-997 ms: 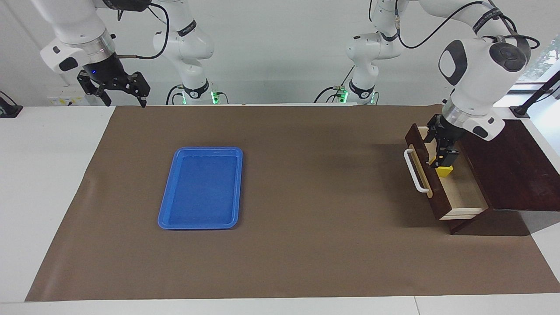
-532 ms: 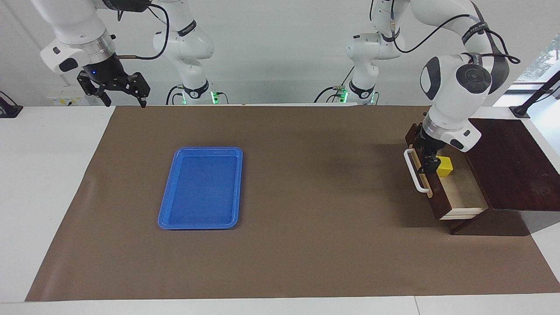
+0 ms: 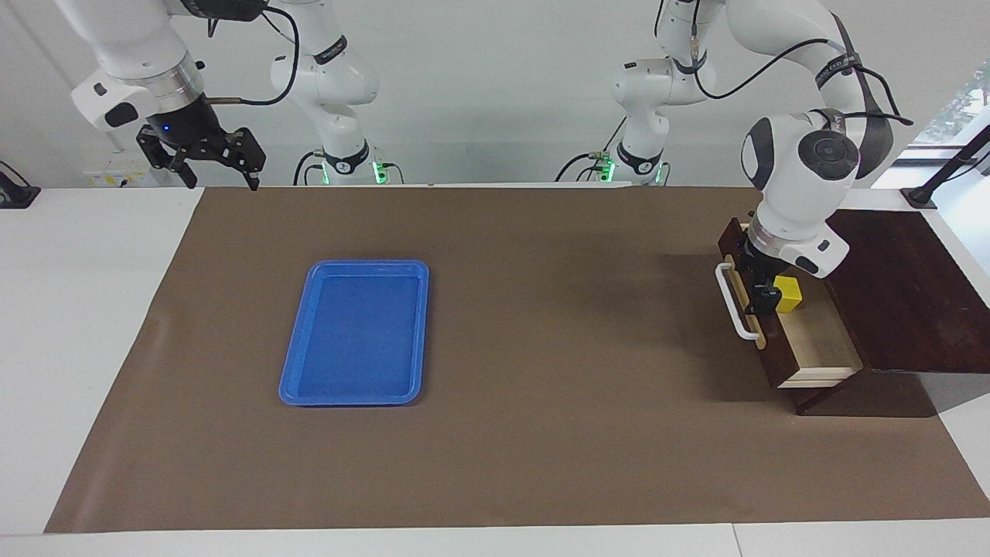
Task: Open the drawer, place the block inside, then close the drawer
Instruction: 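Push the drawer shut with the left gripper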
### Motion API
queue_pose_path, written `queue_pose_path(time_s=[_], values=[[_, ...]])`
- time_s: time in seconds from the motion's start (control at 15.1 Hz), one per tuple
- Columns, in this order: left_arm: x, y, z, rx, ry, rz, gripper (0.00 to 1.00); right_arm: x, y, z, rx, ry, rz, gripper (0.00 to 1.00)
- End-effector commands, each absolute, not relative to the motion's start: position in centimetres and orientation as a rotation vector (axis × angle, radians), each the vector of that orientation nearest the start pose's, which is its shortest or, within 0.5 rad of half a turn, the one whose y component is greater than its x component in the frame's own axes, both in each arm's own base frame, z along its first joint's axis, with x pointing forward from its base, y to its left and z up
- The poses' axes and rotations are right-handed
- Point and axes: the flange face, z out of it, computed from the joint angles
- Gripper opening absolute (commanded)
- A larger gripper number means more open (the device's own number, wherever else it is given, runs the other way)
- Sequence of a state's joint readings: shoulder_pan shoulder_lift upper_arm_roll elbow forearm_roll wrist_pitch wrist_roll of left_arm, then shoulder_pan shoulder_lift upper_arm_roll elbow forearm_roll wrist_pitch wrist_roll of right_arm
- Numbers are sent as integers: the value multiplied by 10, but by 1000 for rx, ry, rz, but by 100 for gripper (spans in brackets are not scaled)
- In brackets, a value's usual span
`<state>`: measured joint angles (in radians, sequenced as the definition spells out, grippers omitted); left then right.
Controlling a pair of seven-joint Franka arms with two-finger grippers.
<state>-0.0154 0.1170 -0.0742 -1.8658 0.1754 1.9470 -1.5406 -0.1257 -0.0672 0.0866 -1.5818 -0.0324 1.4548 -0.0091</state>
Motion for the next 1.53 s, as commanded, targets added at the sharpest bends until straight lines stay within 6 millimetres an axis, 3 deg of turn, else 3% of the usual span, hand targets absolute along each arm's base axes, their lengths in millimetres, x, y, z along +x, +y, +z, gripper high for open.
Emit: queue_pose_path(time_s=[0.0,0.47,0.8,1.2,1.46], values=[[587,-13,451,-2323,-1892,-187,100,517,-24,646,-3160,27,101,100],[588,39,451,-2308,-1868,-214,100,528,-23,631,-3157,24,118,100],[587,63,452,-2313,-1866,-219,100,530,-25,622,-3153,28,137,100],[587,86,453,-2310,-1878,-236,100,528,-21,625,-3140,17,133,100],[590,82,456,-2324,-1871,-246,100,529,-21,625,-3141,10,123,100]])
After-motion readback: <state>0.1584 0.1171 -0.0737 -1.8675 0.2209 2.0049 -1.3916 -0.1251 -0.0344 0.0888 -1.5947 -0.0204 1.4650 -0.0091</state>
